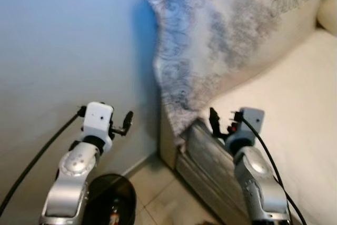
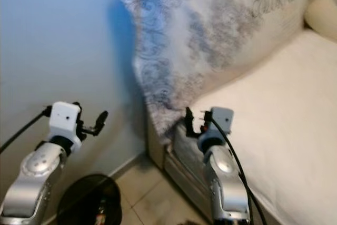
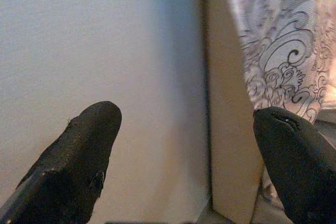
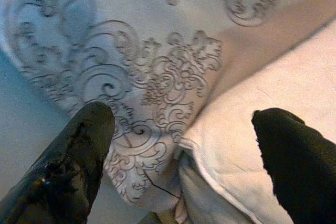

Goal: Clean up the room

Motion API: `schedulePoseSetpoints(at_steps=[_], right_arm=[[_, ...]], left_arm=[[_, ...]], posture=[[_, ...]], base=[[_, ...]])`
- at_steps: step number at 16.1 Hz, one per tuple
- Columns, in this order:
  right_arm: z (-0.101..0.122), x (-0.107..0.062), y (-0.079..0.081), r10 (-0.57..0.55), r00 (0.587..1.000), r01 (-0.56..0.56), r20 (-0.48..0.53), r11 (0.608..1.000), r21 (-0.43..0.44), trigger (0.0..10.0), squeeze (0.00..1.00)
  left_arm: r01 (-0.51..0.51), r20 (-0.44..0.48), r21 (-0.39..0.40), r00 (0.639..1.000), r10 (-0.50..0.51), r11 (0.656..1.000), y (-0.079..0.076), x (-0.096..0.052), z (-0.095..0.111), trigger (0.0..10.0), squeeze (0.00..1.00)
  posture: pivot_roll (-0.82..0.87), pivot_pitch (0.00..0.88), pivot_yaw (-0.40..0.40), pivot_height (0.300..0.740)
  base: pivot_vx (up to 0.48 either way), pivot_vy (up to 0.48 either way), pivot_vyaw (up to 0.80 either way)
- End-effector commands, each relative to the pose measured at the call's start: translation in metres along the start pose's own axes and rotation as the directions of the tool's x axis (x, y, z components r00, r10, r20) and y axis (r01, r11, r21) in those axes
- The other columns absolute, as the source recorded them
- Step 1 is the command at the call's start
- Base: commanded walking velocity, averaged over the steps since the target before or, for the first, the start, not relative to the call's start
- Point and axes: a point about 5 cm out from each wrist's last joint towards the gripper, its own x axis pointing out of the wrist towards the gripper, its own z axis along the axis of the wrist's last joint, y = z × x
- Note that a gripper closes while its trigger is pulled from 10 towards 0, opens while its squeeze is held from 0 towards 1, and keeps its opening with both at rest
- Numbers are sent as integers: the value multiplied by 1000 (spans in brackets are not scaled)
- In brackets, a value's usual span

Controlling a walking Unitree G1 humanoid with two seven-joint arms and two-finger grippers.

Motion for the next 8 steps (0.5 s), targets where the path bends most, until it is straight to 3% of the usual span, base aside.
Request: schedulePoseSetpoints(at_steps=[1, 8], right_arm=[[-1, -2, -7, -32, 999, 32, -7, 999, 7, 10000, 0], [-1, -2, -7, -36, 999, 36, -9, 999, 4, 10000, 0]], left_arm=[[26, 24, -9, 999, -26, 1000, -7, 3, 6, 10000, 1000], [7, 24, -39, 1000, -6, 999, -5, 3, 5, 10000, 1000]], posture=[[95, 0, 23, 740], [93, 0, 20, 740]], base=[[0, 0, -788], [0, 0, -788]])
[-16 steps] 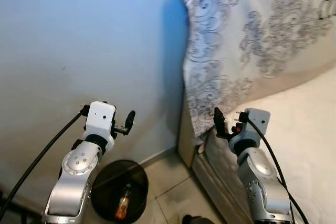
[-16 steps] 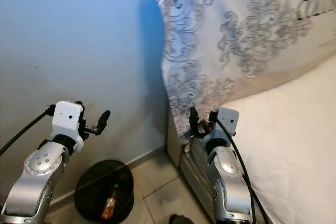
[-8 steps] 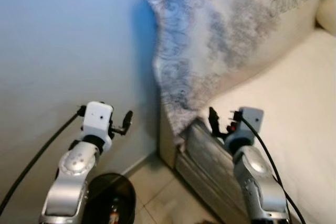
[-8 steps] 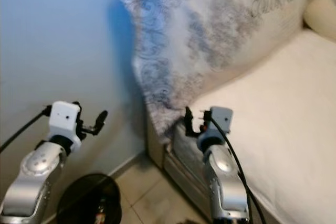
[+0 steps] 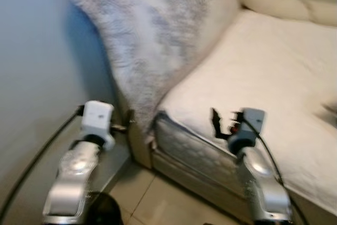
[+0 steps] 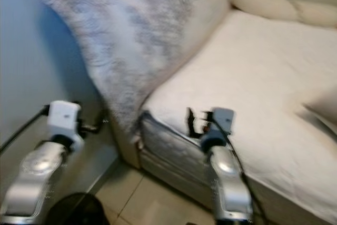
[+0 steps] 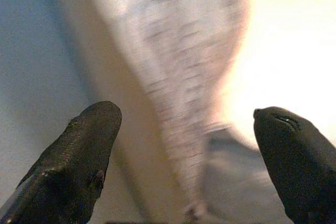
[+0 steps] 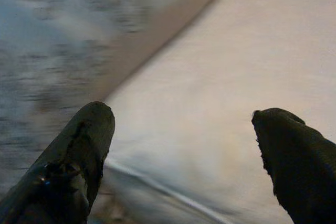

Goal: Clean up the room

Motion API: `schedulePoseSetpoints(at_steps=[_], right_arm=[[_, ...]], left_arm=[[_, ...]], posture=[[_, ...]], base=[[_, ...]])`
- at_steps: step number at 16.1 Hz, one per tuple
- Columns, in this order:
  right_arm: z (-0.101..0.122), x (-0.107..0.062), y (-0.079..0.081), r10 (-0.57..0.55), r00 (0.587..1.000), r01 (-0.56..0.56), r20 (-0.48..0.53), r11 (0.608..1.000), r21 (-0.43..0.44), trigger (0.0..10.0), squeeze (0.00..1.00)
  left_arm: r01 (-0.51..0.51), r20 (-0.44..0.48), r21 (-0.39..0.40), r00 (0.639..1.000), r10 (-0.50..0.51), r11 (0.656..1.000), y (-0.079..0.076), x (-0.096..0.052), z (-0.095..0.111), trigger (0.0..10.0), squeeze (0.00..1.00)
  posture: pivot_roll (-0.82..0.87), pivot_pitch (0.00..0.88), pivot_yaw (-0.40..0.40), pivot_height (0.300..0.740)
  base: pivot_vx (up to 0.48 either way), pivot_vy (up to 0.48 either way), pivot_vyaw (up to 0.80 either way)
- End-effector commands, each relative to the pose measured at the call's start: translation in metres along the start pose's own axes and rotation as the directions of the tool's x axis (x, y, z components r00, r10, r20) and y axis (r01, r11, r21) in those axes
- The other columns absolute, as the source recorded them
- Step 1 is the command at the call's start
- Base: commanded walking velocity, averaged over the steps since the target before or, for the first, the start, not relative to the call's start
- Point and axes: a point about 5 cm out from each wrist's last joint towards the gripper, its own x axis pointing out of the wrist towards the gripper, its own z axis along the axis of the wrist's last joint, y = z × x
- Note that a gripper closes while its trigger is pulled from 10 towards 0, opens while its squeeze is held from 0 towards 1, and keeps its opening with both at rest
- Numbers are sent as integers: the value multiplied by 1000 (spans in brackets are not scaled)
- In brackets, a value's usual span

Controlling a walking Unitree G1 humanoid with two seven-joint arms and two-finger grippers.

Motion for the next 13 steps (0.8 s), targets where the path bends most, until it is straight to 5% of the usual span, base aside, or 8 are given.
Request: schedulePoseSetpoints(at_steps=[1, 9, 10, 11, 13], right_arm=[[2, 1, 6, 11, 1000, -12, 6, 1000, 12, 10000, 0], [3, 2, 5, 11, 1000, -12, 6, 1000, 6, 10000, 0], [6, 3, 5, 18, 1000, -17, 14, 1000, -6, 10000, 0], [6, 3, 6, 19, 1000, -18, 15, 1000, -8, 10000, 0], [7, 4, 7, 24, 1000, -23, 21, 1000, -15, 10000, 0]], left_arm=[[-22, 5, 8, 1000, 22, 1000, 6, -1, 2, 10000, 1000], [-8, 65, -16, 998, 9, 1000, 5, -1, 11, 10000, 1000], [0, 89, -34, 996, 3, 999, 4, 0, 14, 0, 267], [1, 94, -38, 996, 3, 999, 4, 0, 15, 0, 0], [1, 104, -46, 995, 4, 999, 4, 0, 16, 0, 0]], posture=[[92, 0, 20, 740], [89, 0, 18, 740], [87, 0, 19, 740], [87, 0, 19, 740], [86, 0, 23, 740]], base=[[0, 0, -788], [0, 0, -781], [0, 0, -781], [0, 0, -781], [0, 0, -781]])
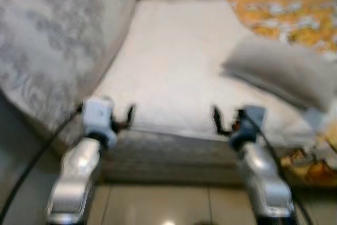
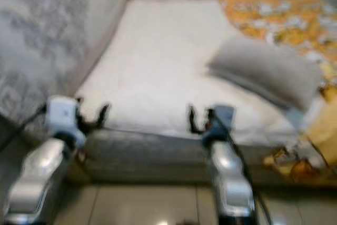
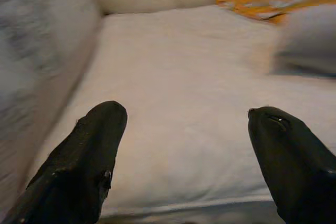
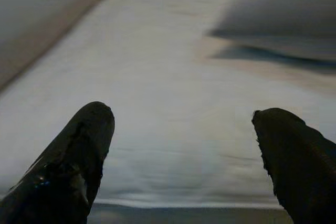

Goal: Clean up the room

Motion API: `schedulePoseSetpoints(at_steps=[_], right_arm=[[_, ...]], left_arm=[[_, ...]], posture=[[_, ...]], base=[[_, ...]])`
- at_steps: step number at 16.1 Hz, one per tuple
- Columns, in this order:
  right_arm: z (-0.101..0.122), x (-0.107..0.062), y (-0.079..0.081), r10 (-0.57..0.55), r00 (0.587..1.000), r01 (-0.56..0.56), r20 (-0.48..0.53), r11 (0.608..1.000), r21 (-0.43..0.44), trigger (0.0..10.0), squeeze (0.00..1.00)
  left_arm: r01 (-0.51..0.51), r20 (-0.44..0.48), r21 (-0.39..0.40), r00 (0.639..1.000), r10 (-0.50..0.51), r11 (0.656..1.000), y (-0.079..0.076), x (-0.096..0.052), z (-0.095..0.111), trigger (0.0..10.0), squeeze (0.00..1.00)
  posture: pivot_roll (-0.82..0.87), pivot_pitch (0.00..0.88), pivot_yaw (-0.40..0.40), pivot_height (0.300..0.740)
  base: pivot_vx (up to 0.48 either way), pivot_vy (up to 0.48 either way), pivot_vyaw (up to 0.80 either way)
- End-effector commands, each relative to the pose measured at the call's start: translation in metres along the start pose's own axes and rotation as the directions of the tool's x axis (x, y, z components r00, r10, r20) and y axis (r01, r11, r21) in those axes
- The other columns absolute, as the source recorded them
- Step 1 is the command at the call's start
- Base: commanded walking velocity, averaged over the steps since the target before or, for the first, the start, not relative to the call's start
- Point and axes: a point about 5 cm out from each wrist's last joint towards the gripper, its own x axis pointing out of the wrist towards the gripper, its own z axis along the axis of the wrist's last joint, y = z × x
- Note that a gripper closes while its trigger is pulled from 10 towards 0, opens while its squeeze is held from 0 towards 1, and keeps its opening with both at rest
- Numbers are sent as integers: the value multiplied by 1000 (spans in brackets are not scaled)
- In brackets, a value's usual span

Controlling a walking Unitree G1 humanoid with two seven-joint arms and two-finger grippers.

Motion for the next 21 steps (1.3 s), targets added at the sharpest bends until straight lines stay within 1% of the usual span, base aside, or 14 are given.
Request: schedulePoseSetpoints(at_steps=[1, 5, 9, 10, 11, 12, 13, 14, 16, 17, 19, 20, 21], right_arm=[[0, 0, 6, 10, 1000, -10, 3, 1000, 6, 10000, 0], [1, 1, 6, 11, 1000, -11, 5, 1000, 4, 10000, 0], [1, 2, 7, 16, 1000, -16, 6, 1000, 2, 10000, 0], [2, 2, 8, 26, 1000, -26, 12, 1000, -6, 10000, 0], [3, 3, 9, 40, 999, -40, 24, 999, -12, 10000, 0], [3, 4, 11, 56, 998, -55, 18, 998, -32, 10000, 0], [4, 5, 12, 65, 998, -64, 17, 997, -48, 10000, 0], [5, 7, 13, 80, 997, -78, 19, 994, -81, 10000, 0], [9, 10, 13, 91, 995, -88, 32, 991, -105, 10000, 0], [12, 13, 12, 94, 995, -88, 40, 989, -119, 10000, 0], [16, 15, 9, 88, 995, -82, 47, 990, -112, 10000, 0], [17, 16, 7, 92, 994, -87, 54, 992, -89, 10000, 0], [18, 17, 6, 92, 994, -88, 62, 993, -74, 10000, 275]], left_arm=[[-16, 32, 11, 999, 16, 1000, 7, 1, 8, 0, 0], [-15, 34, -13, 999, 16, 1000, 7, 2, 8, 0, 0], [-34, 32, -12, 999, 34, 999, 9, 3, 8, 0, 0], [-74, 11, 2, 997, 74, 997, 12, 3, 5, 9686, 0], [-105, -11, 12, 994, 106, 994, 15, 4, 3, 10000, 0], [-120, 14, 51, 993, 120, 991, 18, 4, 5, 10000, 0], [-126, 16, 57, 992, 125, 990, 19, 4, 5, 10000, 0], [-136, 14, 50, 991, 136, 989, 20, 4, 4, 10000, 0], [-151, 8, 45, 989, 150, 988, 21, 5, 4, 10000, 0], [-157, 1, 47, 988, 157, 986, 22, 6, 2, 10000, 0], [-174, -14, 32, 984, 175, 984, 22, 9, 0, 10000, 0], [-170, -19, 25, 985, 170, 985, 22, 10, 0, 10000, 565], [-166, -19, 24, 986, 166, 986, 21, 11, 0, 10000, 698]], posture=[[85, 0, 25, 740], [86, 0, 24, 740], [87, 0, 21, 740], [87, 0, 20, 740], [89, 0, 19, 740], [90, 0, 16, 740], [91, 0, 16, 740], [92, 0, 15, 740], [91, 0, 13, 740], [89, 0, 12, 740], [84, 0, 10, 740], [83, 0, 8, 740], [84, 0, 7, 740]], base=[[0, 0, -781], [0, 0, -781], [0, 0, -781], [0, 0, 0], [0, 0, 0], [0, 0, 0], [0, 0, 0], [0, -349, 0], [0, -414, 0], [0, -480, 800], [0, -480, 800], [0, -480, 794], [0, -480, 775]])
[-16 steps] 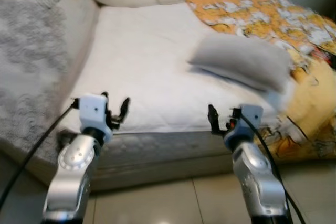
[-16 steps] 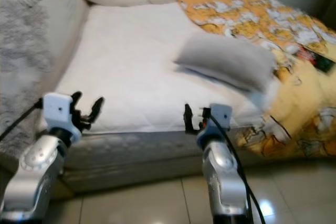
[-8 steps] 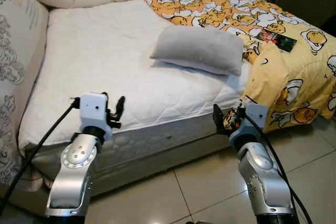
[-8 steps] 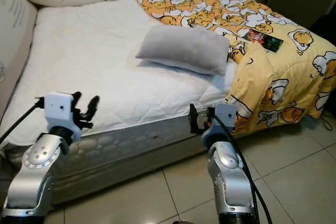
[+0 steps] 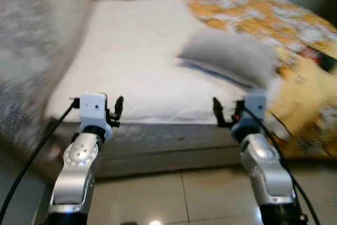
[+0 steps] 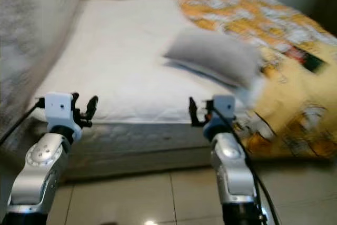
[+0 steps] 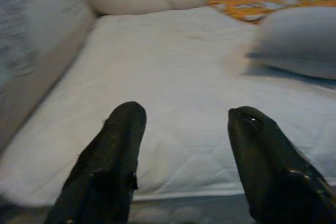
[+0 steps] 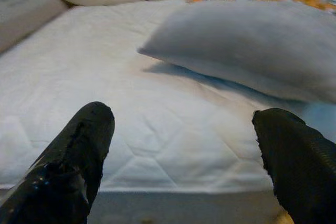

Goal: Clean up the room

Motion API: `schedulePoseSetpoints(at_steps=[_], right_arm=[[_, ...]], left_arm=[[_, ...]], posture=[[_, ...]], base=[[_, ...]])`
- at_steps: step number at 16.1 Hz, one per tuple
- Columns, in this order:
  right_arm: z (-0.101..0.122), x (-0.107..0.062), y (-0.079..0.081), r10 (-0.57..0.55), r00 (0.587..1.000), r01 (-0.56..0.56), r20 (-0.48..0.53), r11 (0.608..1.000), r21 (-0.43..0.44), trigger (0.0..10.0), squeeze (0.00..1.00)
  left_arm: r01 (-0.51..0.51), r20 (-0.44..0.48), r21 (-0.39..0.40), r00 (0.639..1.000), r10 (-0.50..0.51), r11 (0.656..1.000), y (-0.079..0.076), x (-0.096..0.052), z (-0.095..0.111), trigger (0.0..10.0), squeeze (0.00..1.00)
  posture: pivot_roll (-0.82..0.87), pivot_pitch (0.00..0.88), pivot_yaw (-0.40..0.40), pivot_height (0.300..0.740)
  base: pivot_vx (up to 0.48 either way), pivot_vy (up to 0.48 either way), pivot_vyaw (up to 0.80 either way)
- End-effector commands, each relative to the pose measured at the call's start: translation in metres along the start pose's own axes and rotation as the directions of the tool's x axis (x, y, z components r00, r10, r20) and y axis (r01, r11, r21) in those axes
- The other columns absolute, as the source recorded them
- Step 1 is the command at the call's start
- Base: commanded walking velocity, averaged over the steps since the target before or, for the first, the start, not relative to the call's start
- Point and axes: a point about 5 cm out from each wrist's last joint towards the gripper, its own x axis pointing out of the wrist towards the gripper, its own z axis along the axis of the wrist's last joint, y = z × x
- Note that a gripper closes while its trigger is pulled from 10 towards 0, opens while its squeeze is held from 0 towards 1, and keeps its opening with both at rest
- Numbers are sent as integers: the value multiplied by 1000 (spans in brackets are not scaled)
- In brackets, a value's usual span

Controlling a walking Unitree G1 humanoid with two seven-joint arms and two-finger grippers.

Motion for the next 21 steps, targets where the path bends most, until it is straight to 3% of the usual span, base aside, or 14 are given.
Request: schedulePoseSetpoints(at_steps=[1, 5, 8, 9, 14, 15, 16, 17, 18, 21], right_arm=[[3, 3, 2, 16, 1000, -16, 12, 1000, 3, 10000, 1000], [7, 9, -9, -34, 999, 38, 30, 993, -110, 10000, 1000], [3, 9, -17, -104, 994, 105, 20, 990, -92, 10000, 1000], [-3, 7, -15, -106, 994, 104, -22, 992, -67, 10000, 1000], [-3, 9, 0, -72, 997, 73, -18, 997, 14, 10000, 980], [-2, 9, 0, -62, 998, 63, -15, 998, 17, 10000, 820], [-1, 9, -1, -65, 998, 65, -9, 998, 9, 10000, 290], [1, 10, -4, -85, 996, 85, 0, 996, -32, 10000, 0], [2, 12, -7, -99, 995, 99, 4, 993, -58, 10000, 0], [4, 13, -8, -83, 997, 83, 1, 996, -26, 10000, 0]], left_arm=[[-18, -23, 4, 1000, 18, 1000, 3, 2, -3, 10000, 1000], [-20, -10, 22, 1000, 21, 1000, 1, 8, 0, 10000, 1000], [30, 13, 108, 999, -31, 994, -5, 13, 5, 10000, 1000], [37, 13, 93, 999, -38, 995, -7, 15, 6, 10000, 1000], [27, 11, 63, 1000, -27, 998, -7, 17, 1, 10000, 1000], [18, 7, 52, 1000, -18, 998, -6, 17, 0, 10000, 1000], [17, 6, 56, 1000, -18, 998, -6, 17, 0, 10000, 1000], [17, 4, 58, 1000, -18, 998, -7, 18, -1, 10000, 1000], [14, 0, 56, 1000, -14, 998, -7, 18, -1, 10000, 1000], [10, -9, 57, 1000, -9, 998, -6, 18, -3, 10000, 1000]], posture=[[83, 0, 5, 740], [78, 0, -1, 740], [74, 0, -10, 740], [71, 0, -11, 740], [66, 0, -12, 740], [66, 0, -15, 740], [66, 0, -16, 740], [66, 0, -19, 740], [66, 0, -19, 740], [62, 0, -14, 740]], base=[[0, -480, 731], [0, -480, 467], [0, -160, 0], [0, 0, 0], [113, 0, -194], [334, 0, -550], [337, 0, 0], [341, 0, 0], [352, 0, 0], [352, 0, 0]])
